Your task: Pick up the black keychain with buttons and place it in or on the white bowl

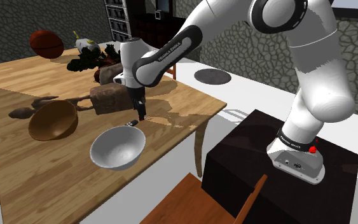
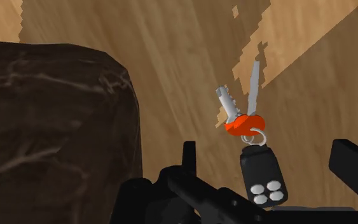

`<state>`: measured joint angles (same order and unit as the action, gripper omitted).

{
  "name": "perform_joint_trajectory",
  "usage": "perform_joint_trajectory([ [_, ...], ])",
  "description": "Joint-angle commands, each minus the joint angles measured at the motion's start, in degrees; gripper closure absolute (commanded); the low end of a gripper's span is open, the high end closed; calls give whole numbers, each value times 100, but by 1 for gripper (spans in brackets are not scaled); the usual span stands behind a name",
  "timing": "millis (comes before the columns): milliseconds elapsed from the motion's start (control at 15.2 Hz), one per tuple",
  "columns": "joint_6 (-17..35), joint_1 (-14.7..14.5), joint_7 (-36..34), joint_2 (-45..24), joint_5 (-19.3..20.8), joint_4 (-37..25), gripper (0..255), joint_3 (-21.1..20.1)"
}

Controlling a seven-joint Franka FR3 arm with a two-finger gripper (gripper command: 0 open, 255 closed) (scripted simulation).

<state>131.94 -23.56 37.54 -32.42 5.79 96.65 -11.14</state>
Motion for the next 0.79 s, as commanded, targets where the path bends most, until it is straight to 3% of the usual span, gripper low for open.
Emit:
perform_joint_trajectory([
  [0,103,0,-9,-119,25,-5,0,29],
  [660,232,-15,-26,-253,54,-8,0,45],
  [726,233,-20,-32,-253,55,-7,255,44],
])
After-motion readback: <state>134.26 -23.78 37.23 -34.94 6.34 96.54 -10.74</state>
